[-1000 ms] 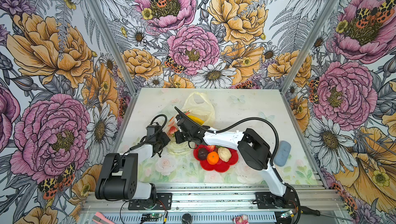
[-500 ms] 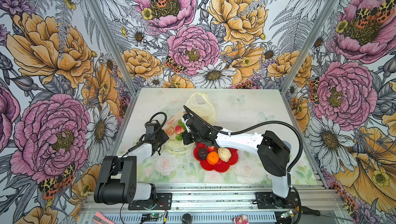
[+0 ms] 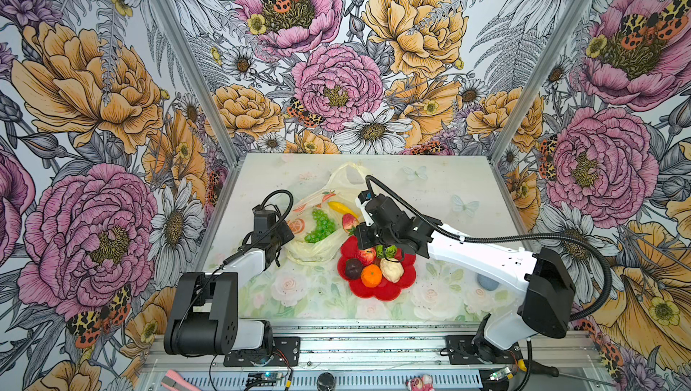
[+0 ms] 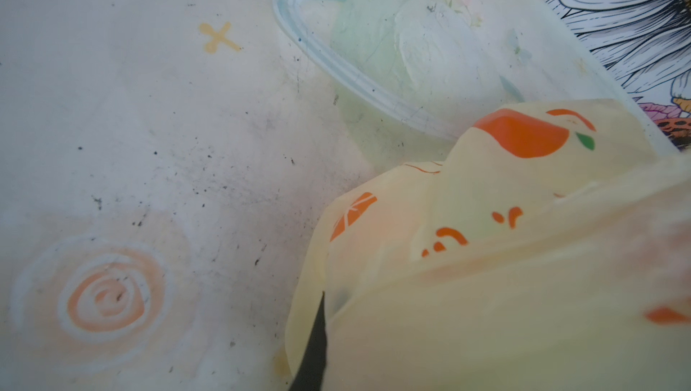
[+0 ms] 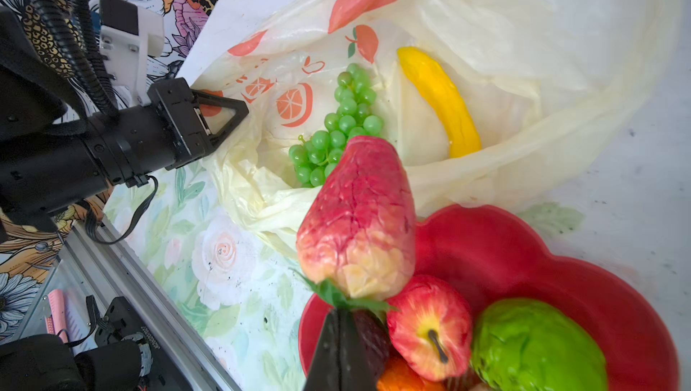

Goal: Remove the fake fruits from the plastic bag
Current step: 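Lift the strawberry out and carry it over the red plate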

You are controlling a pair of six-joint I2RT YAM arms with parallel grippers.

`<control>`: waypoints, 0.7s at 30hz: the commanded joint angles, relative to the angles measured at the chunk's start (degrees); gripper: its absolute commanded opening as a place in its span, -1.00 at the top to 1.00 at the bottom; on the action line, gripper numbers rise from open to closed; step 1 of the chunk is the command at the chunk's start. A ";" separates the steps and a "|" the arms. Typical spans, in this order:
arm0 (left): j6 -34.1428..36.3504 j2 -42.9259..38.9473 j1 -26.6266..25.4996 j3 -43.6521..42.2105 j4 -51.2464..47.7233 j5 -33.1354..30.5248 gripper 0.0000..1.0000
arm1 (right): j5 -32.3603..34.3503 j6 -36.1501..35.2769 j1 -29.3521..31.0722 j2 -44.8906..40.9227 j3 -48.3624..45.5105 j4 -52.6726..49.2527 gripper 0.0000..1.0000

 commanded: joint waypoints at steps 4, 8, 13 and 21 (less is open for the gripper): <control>1.49 -0.60 0.58 0.02 3.05 0.52 1.00 | -1.20 0.75 -1.20 -5.10 -3.35 -10.52 1.00; 1.48 -0.67 0.71 -0.21 3.48 0.90 1.00 | -2.28 0.68 -1.30 -7.18 -3.92 -15.72 1.00; 1.48 -0.45 0.75 -0.15 3.36 1.18 1.00 | -3.15 0.91 -1.29 -9.43 -5.88 -19.54 1.00; 1.57 -0.38 0.85 -0.15 3.47 1.36 1.00 | -5.36 1.94 -1.20 -11.09 -7.87 -21.83 1.00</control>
